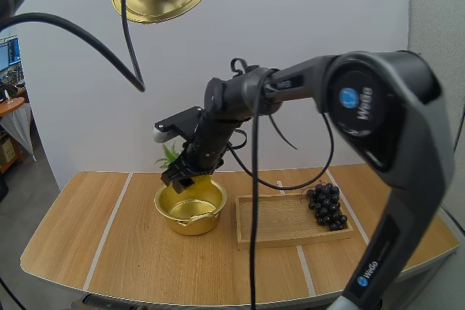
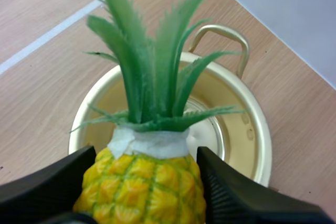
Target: Open the pot, put the pineapple inside, and close it
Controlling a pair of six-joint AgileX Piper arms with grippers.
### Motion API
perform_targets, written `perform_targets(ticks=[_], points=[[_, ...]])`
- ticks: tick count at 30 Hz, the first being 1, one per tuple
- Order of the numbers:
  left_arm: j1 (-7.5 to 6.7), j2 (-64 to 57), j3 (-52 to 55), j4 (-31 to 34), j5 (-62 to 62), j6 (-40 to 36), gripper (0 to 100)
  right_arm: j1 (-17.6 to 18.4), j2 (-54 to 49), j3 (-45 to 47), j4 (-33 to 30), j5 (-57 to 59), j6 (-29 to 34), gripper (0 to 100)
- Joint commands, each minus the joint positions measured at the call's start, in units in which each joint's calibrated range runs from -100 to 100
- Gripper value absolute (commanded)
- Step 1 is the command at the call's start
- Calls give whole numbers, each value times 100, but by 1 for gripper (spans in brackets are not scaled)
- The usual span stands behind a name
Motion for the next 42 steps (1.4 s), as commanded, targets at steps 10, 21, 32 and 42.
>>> perform_targets(ticks=[10, 21, 32, 42], points=[[-1, 12, -44, -17, -197, -56, 0, 6, 612, -106, 8, -68, 63, 0], [-1, 12, -44, -17, -197, -56, 0, 6, 1139, -122, -20, -481, 68, 0], [-1, 12, -44, -17, -197, -56, 0, 6, 1346, -122, -214, -266, 200, 0], [-1, 12, -44, -17, -197, -56, 0, 6, 1332, -132, -443, -343, 349, 100]])
